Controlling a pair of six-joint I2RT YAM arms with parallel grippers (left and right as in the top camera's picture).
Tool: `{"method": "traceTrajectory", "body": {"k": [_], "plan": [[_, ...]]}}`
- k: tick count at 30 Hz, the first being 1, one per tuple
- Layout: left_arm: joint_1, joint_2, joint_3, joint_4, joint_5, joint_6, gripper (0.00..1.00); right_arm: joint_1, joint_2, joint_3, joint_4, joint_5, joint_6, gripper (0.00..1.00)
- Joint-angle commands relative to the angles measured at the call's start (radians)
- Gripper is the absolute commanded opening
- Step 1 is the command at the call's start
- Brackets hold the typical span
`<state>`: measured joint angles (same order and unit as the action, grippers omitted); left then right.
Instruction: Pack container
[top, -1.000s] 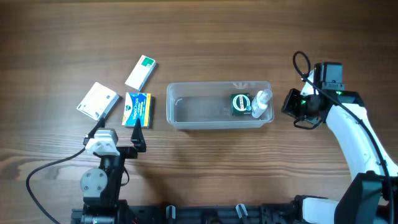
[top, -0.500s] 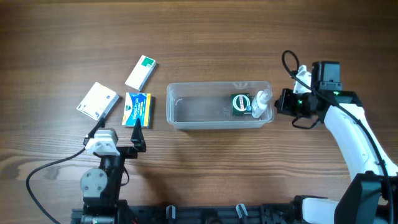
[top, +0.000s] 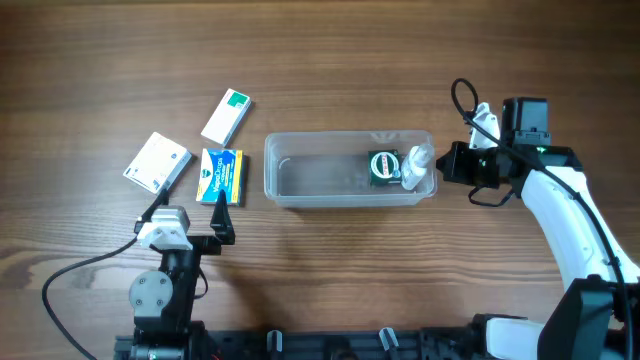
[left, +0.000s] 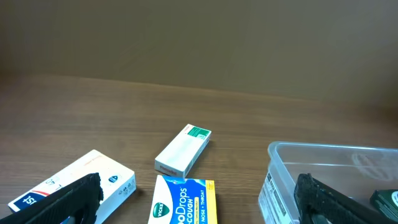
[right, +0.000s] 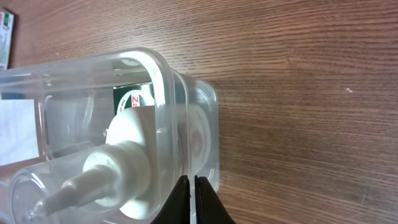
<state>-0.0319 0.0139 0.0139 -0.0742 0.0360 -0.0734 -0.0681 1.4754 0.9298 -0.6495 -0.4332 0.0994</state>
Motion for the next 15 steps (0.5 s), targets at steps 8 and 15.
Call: {"method": "traceTrajectory", "body": {"k": [8, 15], "plan": [[-0.005, -0.007, -0.008, 0.002, 0.016, -0.01, 1.0, 0.003, 0.008, -0.007, 0.044, -0.108, -0.025, 0.04], [-0.005, -0.007, -0.008, 0.002, 0.016, -0.01, 1.0, 0.003, 0.008, -0.007, 0.047, -0.108, -0.025, 0.04]]}}
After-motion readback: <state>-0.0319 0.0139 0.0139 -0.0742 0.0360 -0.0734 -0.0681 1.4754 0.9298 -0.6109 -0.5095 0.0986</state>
